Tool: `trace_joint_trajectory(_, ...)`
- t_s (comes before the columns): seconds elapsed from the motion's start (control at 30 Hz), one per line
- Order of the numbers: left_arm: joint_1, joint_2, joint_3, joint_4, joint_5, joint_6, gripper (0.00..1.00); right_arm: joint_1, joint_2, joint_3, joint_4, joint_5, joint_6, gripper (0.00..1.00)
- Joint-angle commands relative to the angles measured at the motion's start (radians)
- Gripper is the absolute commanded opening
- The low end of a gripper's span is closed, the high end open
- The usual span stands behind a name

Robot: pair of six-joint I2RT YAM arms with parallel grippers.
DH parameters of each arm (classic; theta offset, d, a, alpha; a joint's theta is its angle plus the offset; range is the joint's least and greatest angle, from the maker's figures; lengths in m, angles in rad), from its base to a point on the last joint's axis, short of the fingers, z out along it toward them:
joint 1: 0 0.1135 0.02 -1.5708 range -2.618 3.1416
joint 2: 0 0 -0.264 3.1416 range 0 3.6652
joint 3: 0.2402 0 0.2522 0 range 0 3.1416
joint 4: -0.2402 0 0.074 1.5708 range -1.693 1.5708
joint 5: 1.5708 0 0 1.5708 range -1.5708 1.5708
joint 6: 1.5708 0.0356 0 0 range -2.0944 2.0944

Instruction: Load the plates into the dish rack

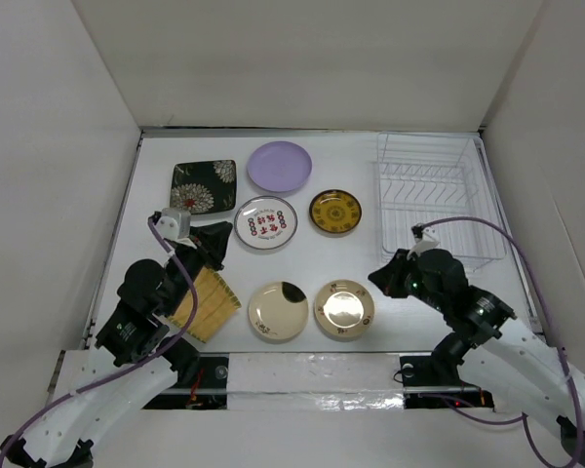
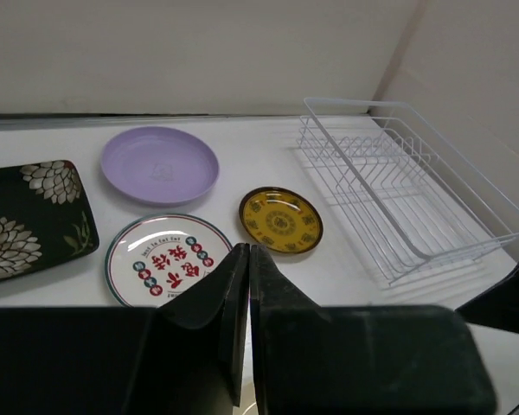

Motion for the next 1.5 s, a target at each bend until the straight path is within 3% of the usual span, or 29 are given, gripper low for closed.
trace_joint_trajectory(0.0,0.001,-0.007,0.005,0.044,0.030,0.031,0.00,0.006,0.022,-0.082,0.088,-0.074,0.150,0.00)
trace_joint_trajectory(0.03,0.001,0.002,0.011,0.017,0.025,0.028,0.00,0.006,0.025,-0.136,0.112,-0.082,0.170,0.00)
trace_joint_trajectory(0.07,0.001,0.004,0.016,0.011,0.028,0.030,0.00,-0.011,0.030,-0.156,0.128,-0.082,0.194,0.06)
trace_joint_trajectory(0.13,0.001,0.004,0.023,-0.001,0.032,0.025,0.00,-0.037,0.050,-0.184,0.125,-0.082,0.236,0.24)
trace_joint_trajectory(0.17,0.001,0.001,0.025,-0.003,0.029,0.024,0.00,-0.057,0.056,-0.207,0.120,-0.072,0.250,0.38)
trace_joint_trajectory(0.27,0.001,-0.024,0.026,-0.005,0.028,0.021,0.04,-0.077,0.078,-0.242,0.097,-0.041,0.285,0.57)
trace_joint_trajectory(0.43,0.001,-0.056,0.022,0.005,0.041,0.019,0.34,-0.086,0.147,-0.282,0.158,-0.068,0.284,0.60)
trace_joint_trajectory(0.53,0.001,-0.045,0.025,0.002,0.047,0.019,0.40,-0.086,0.238,-0.293,0.212,-0.122,0.279,0.55)
trace_joint_trajectory(0.7,0.001,-0.044,0.026,-0.002,0.042,0.021,0.42,-0.074,0.352,-0.320,0.312,-0.130,0.297,0.42)
trace_joint_trajectory(0.73,0.001,-0.053,0.025,0.000,0.033,0.022,0.42,-0.074,0.361,-0.325,0.322,-0.130,0.303,0.34)
trace_joint_trajectory(0.77,0.001,-0.055,0.023,-0.002,0.027,0.022,0.42,-0.074,0.366,-0.320,0.316,-0.104,0.306,0.11)
trace_joint_trajectory(0.8,0.001,-0.058,0.022,0.000,0.024,0.022,0.42,-0.063,0.360,-0.311,0.304,-0.095,0.314,0.02)
trace_joint_trajectory(0.93,0.001,-0.062,0.023,0.001,0.021,0.022,0.42,-0.022,0.241,-0.215,0.128,0.054,0.322,0.00)
trace_joint_trajectory(1.0,0.001,-0.062,0.026,0.001,0.027,0.022,0.42,0.001,0.169,-0.108,-0.005,0.161,0.316,0.00)
trace_joint_trajectory(1.13,0.001,-0.073,0.028,0.001,0.038,0.022,0.42,0.011,0.064,0.118,-0.098,0.290,0.209,0.00)
trace_joint_trajectory(1.3,0.001,-0.094,0.028,0.002,0.048,0.018,0.42,-0.064,0.228,0.393,-0.086,0.598,-0.023,0.00)
trace_joint_trajectory(1.4,0.001,-0.102,0.028,0.005,0.079,0.014,0.42,-0.202,0.384,0.532,-0.005,0.787,-0.218,0.00)
trace_joint_trajectory(1.47,0.001,-0.107,0.026,0.006,0.108,0.013,0.43,-0.353,0.436,0.581,0.133,0.786,-0.351,0.00)
